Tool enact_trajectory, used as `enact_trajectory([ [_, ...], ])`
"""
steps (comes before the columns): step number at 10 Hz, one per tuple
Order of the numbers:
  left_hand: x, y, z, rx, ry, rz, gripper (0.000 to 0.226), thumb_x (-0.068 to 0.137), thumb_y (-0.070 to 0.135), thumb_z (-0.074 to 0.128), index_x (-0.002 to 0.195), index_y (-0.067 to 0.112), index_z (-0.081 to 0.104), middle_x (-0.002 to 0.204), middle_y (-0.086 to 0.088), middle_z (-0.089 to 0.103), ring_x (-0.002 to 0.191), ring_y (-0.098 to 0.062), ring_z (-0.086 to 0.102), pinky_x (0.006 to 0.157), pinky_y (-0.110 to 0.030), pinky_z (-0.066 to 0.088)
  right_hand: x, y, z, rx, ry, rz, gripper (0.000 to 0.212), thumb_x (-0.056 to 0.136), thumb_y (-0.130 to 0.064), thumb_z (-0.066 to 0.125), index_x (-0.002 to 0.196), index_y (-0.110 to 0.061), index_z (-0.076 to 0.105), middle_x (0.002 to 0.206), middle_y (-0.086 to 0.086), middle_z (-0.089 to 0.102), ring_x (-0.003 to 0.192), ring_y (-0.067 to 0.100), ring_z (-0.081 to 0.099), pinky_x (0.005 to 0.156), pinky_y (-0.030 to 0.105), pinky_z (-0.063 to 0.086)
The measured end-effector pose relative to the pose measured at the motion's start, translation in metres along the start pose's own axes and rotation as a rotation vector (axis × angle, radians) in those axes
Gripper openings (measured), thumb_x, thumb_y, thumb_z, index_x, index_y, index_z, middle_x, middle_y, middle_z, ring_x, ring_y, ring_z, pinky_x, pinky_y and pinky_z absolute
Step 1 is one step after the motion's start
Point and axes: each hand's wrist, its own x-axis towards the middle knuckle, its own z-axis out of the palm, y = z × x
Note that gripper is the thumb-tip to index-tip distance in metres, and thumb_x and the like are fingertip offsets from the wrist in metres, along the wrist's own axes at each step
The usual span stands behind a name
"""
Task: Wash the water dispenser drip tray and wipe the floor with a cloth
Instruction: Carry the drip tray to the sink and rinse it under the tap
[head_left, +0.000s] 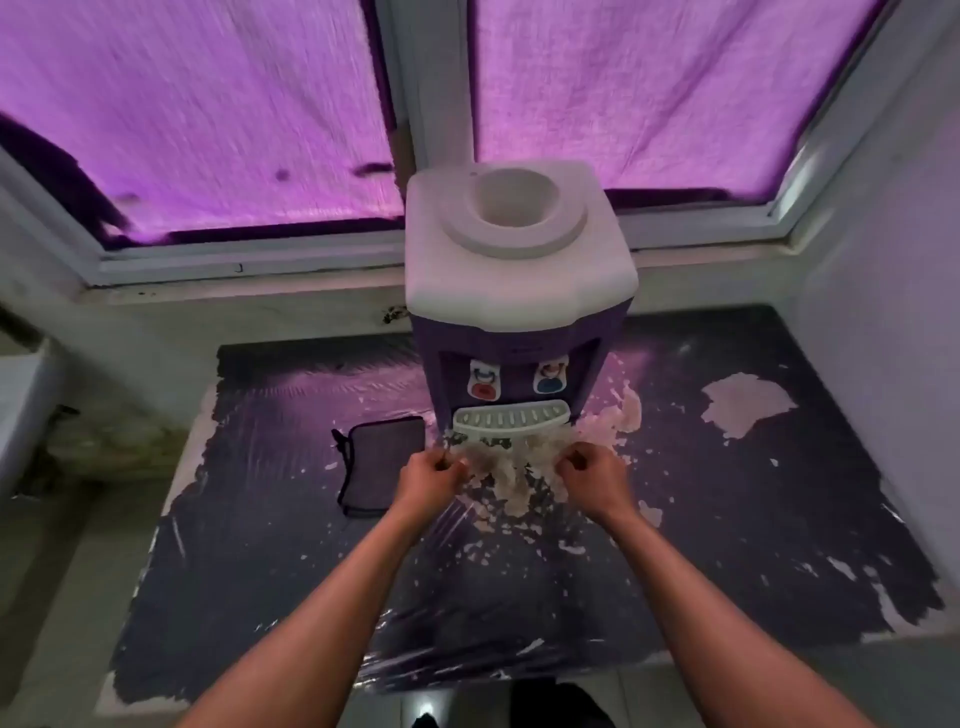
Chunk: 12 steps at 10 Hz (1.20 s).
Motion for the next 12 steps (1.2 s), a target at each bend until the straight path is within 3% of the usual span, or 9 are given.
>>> enact_trajectory([
  [1, 0.023, 0.003, 0.020, -0.041, 0.005, -0.079, 0.027, 0.070, 0.035, 0.058, 0.071, 0.010, 0.068, 0.075, -0.010, 0.074, 0.071, -0.027, 0.068, 0.066, -0.042, 0.053, 0.036, 0.019, 0.000, 0.029, -0.008, 0.046, 0.014, 0.086, -0.015, 0.061, 0.079, -0.013, 0.073, 0.076, 0.000, 0.070, 0.072, 0.018, 0.062, 0.065, 0.027, 0.043],
  [2, 0.037, 0.011, 0.029, -0.090, 0.036, -0.179, 0.018, 0.088, 0.012, 0.060, 0.070, 0.012, 0.064, 0.071, -0.010, 0.071, 0.062, -0.021, 0.063, 0.055, -0.024, 0.044, 0.064, 0.031, 0.008, 0.025, -0.051, 0.111, 0.020, 0.087, -0.015, 0.059, 0.071, -0.014, 0.070, 0.072, 0.001, 0.068, 0.068, 0.021, 0.061, 0.056, 0.026, 0.039],
  [3, 0.056, 0.013, 0.036, -0.127, 0.076, -0.263, 0.016, 0.093, 0.004, 0.056, 0.078, 0.009, 0.061, 0.069, -0.012, 0.067, 0.055, -0.021, 0.062, 0.043, -0.019, 0.042, 0.090, 0.043, 0.014, 0.026, -0.056, 0.163, 0.022, 0.090, -0.021, 0.058, 0.071, -0.018, 0.068, 0.072, -0.001, 0.066, 0.067, 0.018, 0.058, 0.053, 0.027, 0.037],
  [4, 0.081, 0.008, 0.043, -0.174, 0.111, -0.340, 0.006, 0.090, 0.006, 0.063, 0.085, 0.007, 0.062, 0.077, -0.015, 0.067, 0.057, -0.022, 0.061, 0.047, -0.026, 0.050, 0.113, 0.049, 0.019, 0.084, -0.041, 0.228, 0.018, 0.094, -0.026, 0.059, 0.083, -0.022, 0.072, 0.079, -0.003, 0.066, 0.076, 0.018, 0.060, 0.070, 0.033, 0.049],
  [5, 0.102, 0.008, 0.052, -0.224, 0.077, -0.370, 0.005, 0.090, 0.009, 0.064, 0.095, 0.007, 0.064, 0.086, -0.016, 0.070, 0.068, -0.025, 0.065, 0.062, -0.033, 0.057, 0.136, 0.058, 0.025, 0.142, 0.007, 0.275, 0.026, 0.095, -0.038, 0.056, 0.088, -0.020, 0.074, 0.088, 0.002, 0.072, 0.085, 0.024, 0.065, 0.082, 0.039, 0.053],
  [7, 0.136, 0.005, 0.061, -0.302, 0.156, -0.453, 0.022, 0.086, 0.032, 0.065, 0.090, 0.011, 0.069, 0.087, -0.015, 0.074, 0.081, -0.032, 0.071, 0.077, -0.041, 0.057, 0.157, 0.061, 0.038, 0.111, 0.118, 0.357, 0.038, 0.088, -0.056, 0.060, 0.088, -0.021, 0.077, 0.083, 0.002, 0.074, 0.077, 0.025, 0.065, 0.071, 0.035, 0.050],
  [9, 0.140, 0.010, 0.063, 0.132, 0.284, -0.451, 0.047, 0.090, 0.044, 0.061, 0.112, 0.003, 0.069, 0.113, -0.025, 0.068, 0.110, -0.041, 0.061, 0.084, -0.038, 0.047, 0.158, 0.060, 0.041, 0.087, 0.128, 0.400, 0.039, 0.086, -0.058, 0.062, 0.097, -0.024, 0.076, 0.088, 0.002, 0.073, 0.079, 0.026, 0.066, 0.076, 0.039, 0.055],
  [12, 0.138, 0.015, 0.053, 0.251, 0.309, -0.480, 0.057, 0.078, 0.049, 0.069, 0.114, 0.006, 0.066, 0.119, -0.021, 0.065, 0.109, -0.042, 0.061, 0.080, -0.040, 0.048, 0.152, 0.056, 0.035, 0.021, 0.121, 0.326, 0.024, 0.087, -0.045, 0.066, 0.100, -0.027, 0.077, 0.092, 0.000, 0.076, 0.082, 0.023, 0.066, 0.080, 0.039, 0.055],
])
